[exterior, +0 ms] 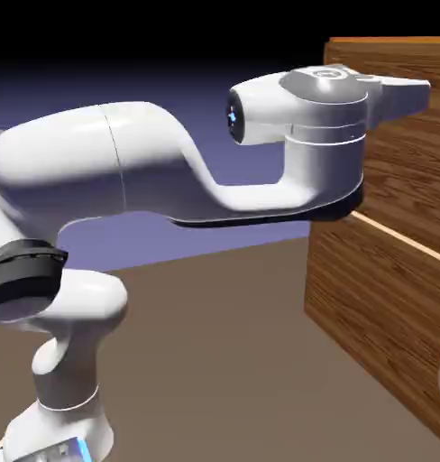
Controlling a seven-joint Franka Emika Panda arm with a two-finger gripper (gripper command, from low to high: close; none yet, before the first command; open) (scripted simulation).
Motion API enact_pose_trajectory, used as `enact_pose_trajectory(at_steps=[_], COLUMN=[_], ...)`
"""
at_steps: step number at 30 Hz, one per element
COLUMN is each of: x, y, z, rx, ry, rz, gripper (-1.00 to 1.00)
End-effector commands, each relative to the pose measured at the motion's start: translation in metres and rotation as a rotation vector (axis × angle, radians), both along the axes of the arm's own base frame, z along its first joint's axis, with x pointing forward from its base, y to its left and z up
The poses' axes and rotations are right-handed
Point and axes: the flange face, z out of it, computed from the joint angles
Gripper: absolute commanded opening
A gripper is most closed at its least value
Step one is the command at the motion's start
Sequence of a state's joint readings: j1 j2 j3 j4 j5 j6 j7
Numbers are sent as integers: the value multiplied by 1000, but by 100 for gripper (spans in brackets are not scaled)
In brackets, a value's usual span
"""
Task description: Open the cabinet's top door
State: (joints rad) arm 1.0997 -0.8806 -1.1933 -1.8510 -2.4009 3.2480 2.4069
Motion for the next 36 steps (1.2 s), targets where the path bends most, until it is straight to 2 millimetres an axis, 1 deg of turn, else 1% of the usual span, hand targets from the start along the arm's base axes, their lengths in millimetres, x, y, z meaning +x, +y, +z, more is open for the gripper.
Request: enact_pose_trajectory(at_steps=[1,6,11,13,18,19,20,21,28,36], x=[4,28,52,54,99,104,104,104,59,7], y=[-7,-43,-77,-80,-79,-78,-78,-78,-65,-44], z=[-7,-45,-91,-95,-95,-95,-95,-95,-95,-95], rx=[0,-6,-19,-20,-20,-20,-20,-20,-16,-11], ry=[4,37,88,93,93,93,93,93,94,95], rz=[-4,-28,-55,-57,-57,-57,-57,-57,-146,-250], gripper=[0,0,0,0,0,0,-100,-100,-100,-100])
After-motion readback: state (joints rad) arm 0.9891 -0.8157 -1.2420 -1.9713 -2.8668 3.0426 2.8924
